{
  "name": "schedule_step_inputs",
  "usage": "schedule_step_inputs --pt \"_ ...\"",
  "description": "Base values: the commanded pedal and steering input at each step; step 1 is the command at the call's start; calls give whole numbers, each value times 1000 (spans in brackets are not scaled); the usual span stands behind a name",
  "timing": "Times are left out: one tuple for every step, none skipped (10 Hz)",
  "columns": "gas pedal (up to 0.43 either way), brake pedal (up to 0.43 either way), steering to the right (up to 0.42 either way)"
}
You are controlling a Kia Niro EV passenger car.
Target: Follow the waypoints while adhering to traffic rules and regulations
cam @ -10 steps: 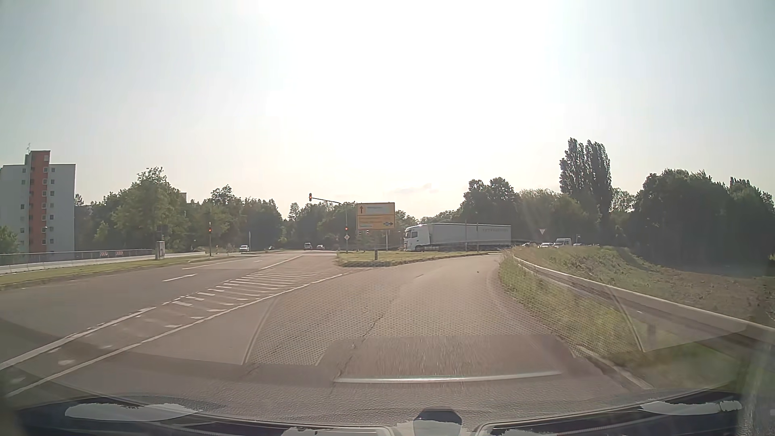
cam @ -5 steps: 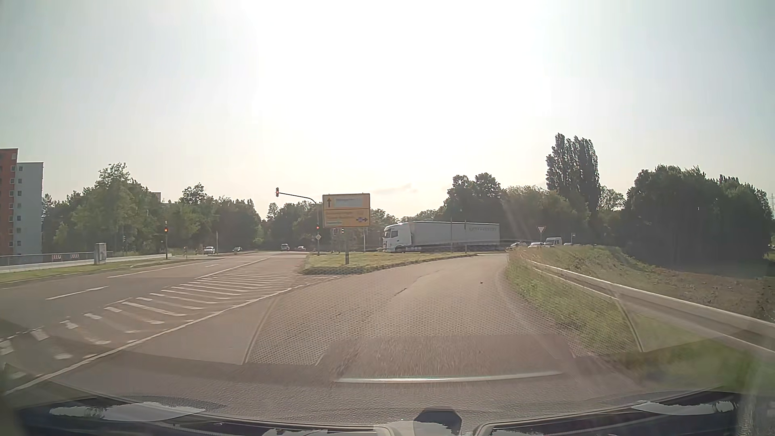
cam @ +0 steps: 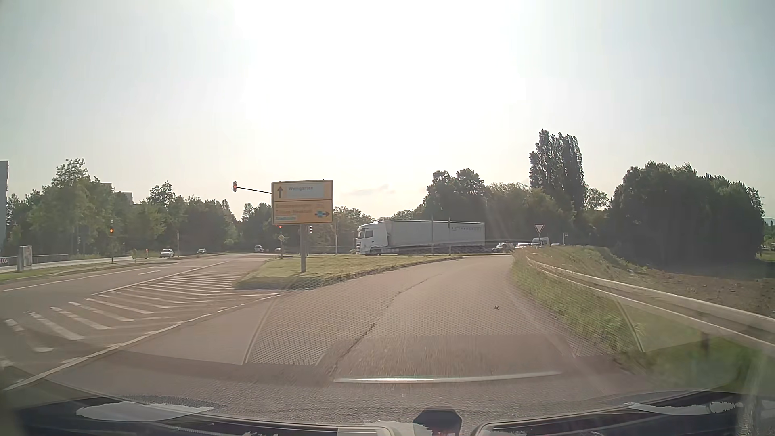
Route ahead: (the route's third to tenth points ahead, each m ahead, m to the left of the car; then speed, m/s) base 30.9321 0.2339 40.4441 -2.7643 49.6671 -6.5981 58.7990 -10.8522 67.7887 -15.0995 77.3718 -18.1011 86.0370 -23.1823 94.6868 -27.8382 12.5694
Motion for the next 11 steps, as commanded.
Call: schedule_step_inputs --pt "59 0 40" --pt "47 0 41" --pt "39 0 43" --pt "39 0 45" --pt "39 0 46" --pt "39 0 46" --pt "39 0 46" --pt "39 0 46" --pt "39 0 46" --pt "39 0 46" --pt "39 0 46"
